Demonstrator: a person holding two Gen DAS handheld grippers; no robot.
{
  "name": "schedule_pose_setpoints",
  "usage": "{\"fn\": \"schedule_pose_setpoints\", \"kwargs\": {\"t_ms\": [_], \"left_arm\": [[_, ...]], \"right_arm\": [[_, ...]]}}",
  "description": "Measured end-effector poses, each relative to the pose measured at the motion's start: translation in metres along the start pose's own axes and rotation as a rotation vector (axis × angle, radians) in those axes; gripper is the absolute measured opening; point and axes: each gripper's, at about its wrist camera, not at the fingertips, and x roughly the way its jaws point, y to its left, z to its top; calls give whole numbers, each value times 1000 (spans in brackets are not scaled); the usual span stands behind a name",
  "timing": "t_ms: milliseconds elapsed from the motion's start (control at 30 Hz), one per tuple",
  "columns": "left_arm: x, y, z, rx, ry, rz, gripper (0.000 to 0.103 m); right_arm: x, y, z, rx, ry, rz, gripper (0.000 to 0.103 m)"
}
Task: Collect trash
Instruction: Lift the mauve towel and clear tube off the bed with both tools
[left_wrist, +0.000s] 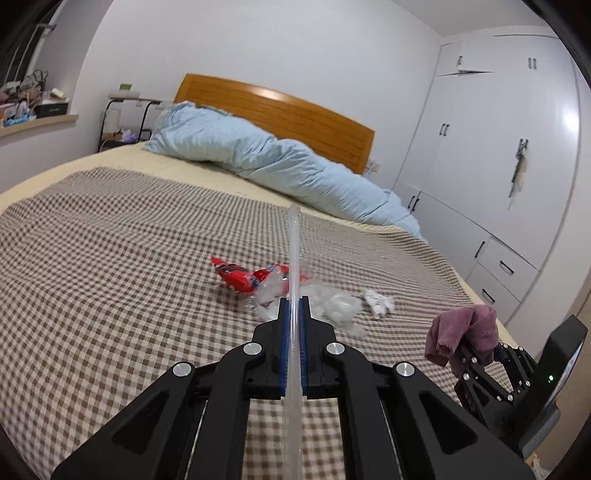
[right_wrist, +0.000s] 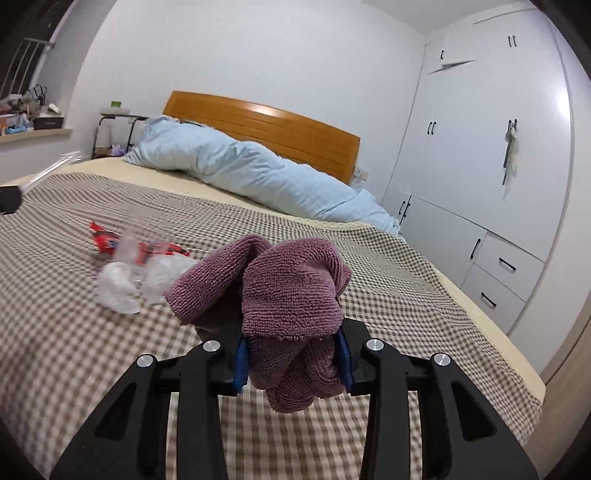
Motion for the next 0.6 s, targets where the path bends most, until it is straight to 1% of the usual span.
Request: {"fn": "schedule_pose_setpoints", "kwargs": {"t_ms": [333,600], "left_arm": [[-70,-34,-3,71,-36,-52,2],[-133,-54,-15,134,-58,-91,2]], "right_arm": [[-80,-8,4,30,-46,48,37],[-147,-9,-4,64,-67,114,37]]}}
